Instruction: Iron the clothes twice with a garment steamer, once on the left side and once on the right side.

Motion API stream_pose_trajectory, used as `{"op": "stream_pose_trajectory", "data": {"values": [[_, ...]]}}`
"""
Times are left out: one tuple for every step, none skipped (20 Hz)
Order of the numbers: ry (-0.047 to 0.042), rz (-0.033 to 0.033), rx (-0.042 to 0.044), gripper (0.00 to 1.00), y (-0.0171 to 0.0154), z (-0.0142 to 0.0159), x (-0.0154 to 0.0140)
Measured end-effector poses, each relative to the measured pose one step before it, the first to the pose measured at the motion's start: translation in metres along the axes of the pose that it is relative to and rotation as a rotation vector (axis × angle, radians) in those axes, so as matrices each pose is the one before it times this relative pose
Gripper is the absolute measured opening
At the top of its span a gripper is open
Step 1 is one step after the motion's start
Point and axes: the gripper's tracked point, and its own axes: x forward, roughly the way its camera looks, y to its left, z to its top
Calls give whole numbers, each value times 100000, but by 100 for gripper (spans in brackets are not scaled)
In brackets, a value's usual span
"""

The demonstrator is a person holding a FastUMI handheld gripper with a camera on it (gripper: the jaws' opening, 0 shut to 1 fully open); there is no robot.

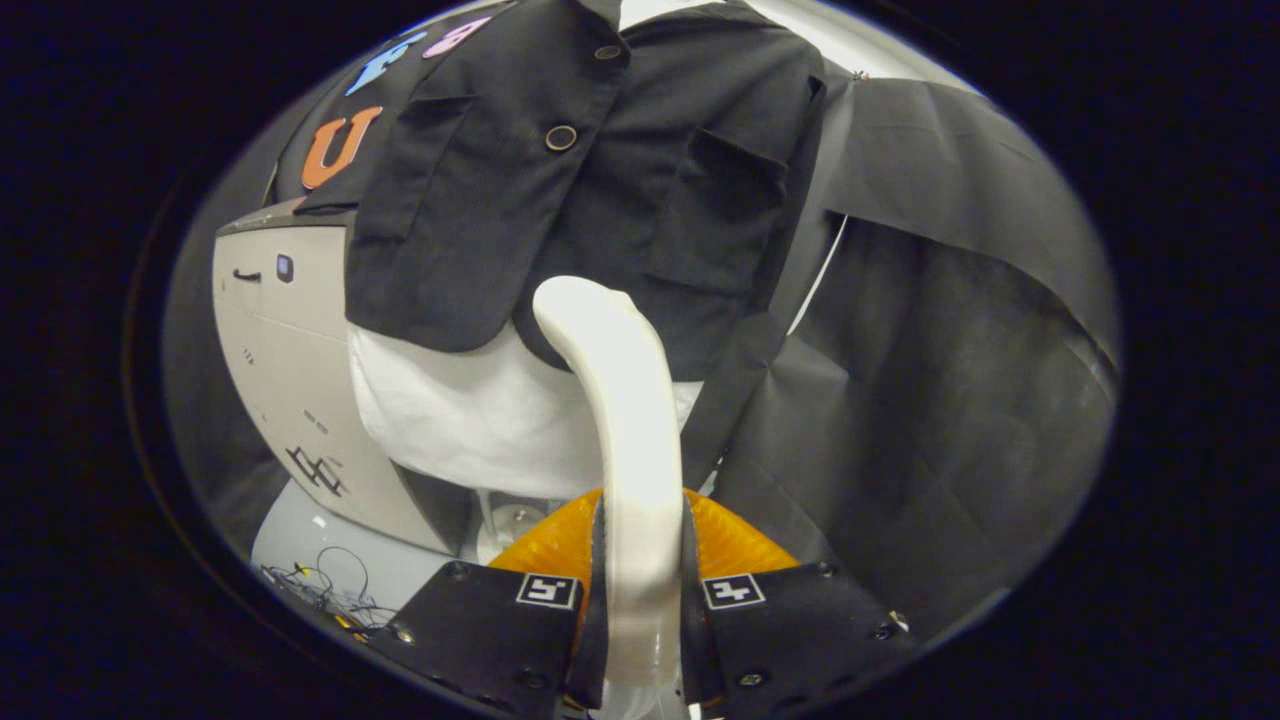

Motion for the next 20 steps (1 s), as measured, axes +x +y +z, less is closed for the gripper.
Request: {"op": "stream_pose_trajectory", "data": {"values": [[585,1131,295,32,97,95,-518],[-544,1049,1056,32,243,437,-439],[-1110,-150,94,32,41,546,-726],[-1375,-756,75,32,-169,392,-710],[-1051,-638,606,32,-89,684,-958],[-985,-388,1200,32,-266,530,-1377],[-1322,-347,1379,32,-233,698,-1204],[-1453,-251,1183,32,-244,709,-1002],[-1483,-492,158,32,-304,751,-1029],[-1551,-844,-125,32,-664,757,-1114],[-1760,-947,889,32,-444,1042,-1176],[-1918,-497,1489,32,-378,1039,-1126],[-2089,-359,1347,32,-314,1155,-1159],[-2404,-159,1272,32,-336,1020,-1060],[-2718,208,886,32,-168,1139,-1032],[-2973,977,952,32,-108,1095,-997],[-2852,1502,520,32,48,1006,-877],[-2817,1996,352,32,-72,870,-867],[-2561,2299,-256,32,106,656,-773],[-2866,3360,-153,32,-105,602,-798]]}}
